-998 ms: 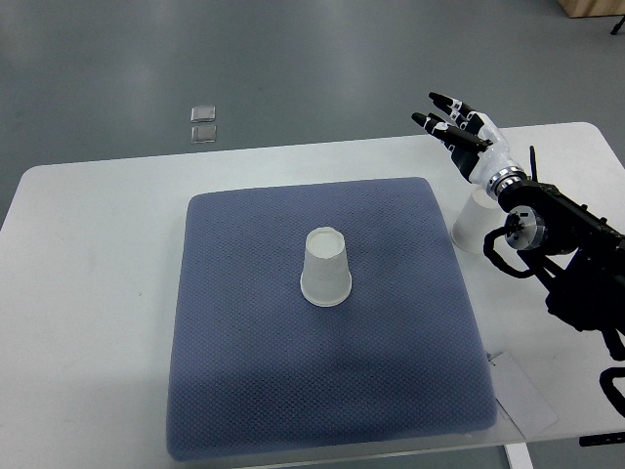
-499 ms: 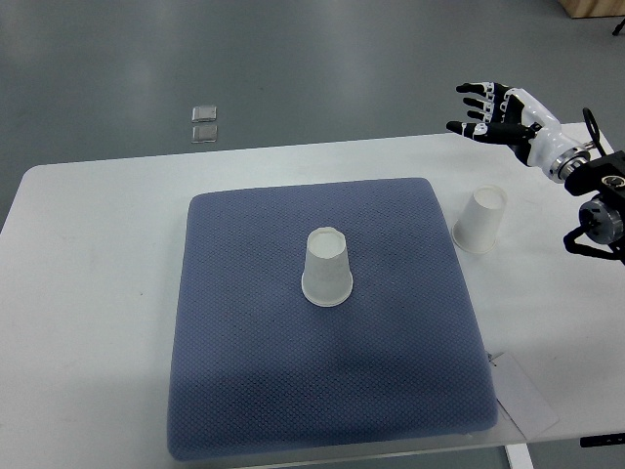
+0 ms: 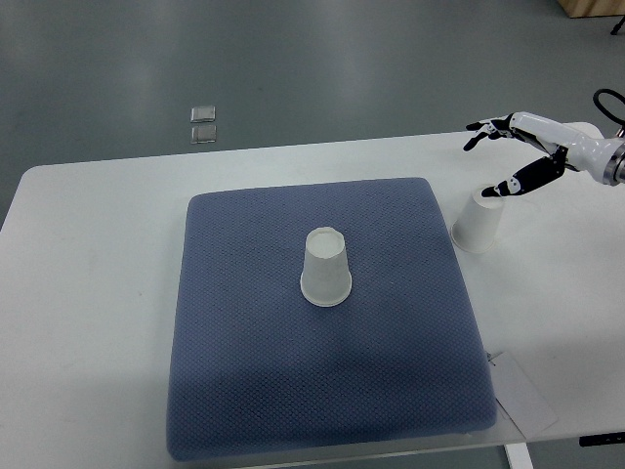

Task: Stack paper cups
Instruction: 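Lower the right hand down beside the white paper cup off the mat, then close the right hand's fingers around the white paper cup, then lift the cup with the right hand and carry it over the mat cup, then lower the held cup down onto the upside-down cup on the mat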

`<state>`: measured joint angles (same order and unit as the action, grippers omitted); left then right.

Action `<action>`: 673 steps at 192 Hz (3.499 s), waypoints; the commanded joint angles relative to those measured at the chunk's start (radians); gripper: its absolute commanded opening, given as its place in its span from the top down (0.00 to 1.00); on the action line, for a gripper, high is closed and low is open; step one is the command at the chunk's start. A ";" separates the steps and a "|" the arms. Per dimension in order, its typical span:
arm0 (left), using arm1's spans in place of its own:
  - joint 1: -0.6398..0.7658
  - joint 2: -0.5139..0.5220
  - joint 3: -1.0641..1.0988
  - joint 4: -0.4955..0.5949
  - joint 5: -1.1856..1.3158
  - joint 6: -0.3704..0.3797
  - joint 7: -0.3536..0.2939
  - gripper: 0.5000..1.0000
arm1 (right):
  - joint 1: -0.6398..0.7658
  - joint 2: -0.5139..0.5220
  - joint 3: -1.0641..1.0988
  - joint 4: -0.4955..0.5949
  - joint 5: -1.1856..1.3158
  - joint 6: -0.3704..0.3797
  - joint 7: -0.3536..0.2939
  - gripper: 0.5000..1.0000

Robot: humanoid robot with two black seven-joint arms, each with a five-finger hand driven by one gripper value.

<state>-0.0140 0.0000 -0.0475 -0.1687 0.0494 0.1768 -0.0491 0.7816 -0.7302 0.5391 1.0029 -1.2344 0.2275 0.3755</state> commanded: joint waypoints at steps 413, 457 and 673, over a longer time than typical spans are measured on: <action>0.000 0.000 0.000 0.000 0.000 0.001 0.000 0.00 | 0.051 0.184 -0.168 -0.259 -0.208 -0.146 -0.104 1.00; 0.000 0.000 0.000 0.000 0.000 0.000 0.000 0.00 | 0.067 0.173 -0.149 -0.247 -0.188 -0.137 -0.122 1.00; 0.000 0.000 0.000 0.000 0.000 0.000 0.000 0.00 | 0.403 0.184 -0.226 0.246 -0.046 0.122 -0.110 1.00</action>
<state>-0.0140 0.0000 -0.0476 -0.1687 0.0493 0.1769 -0.0491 1.1882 -0.5584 0.3302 1.2469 -1.2621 0.3491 0.2656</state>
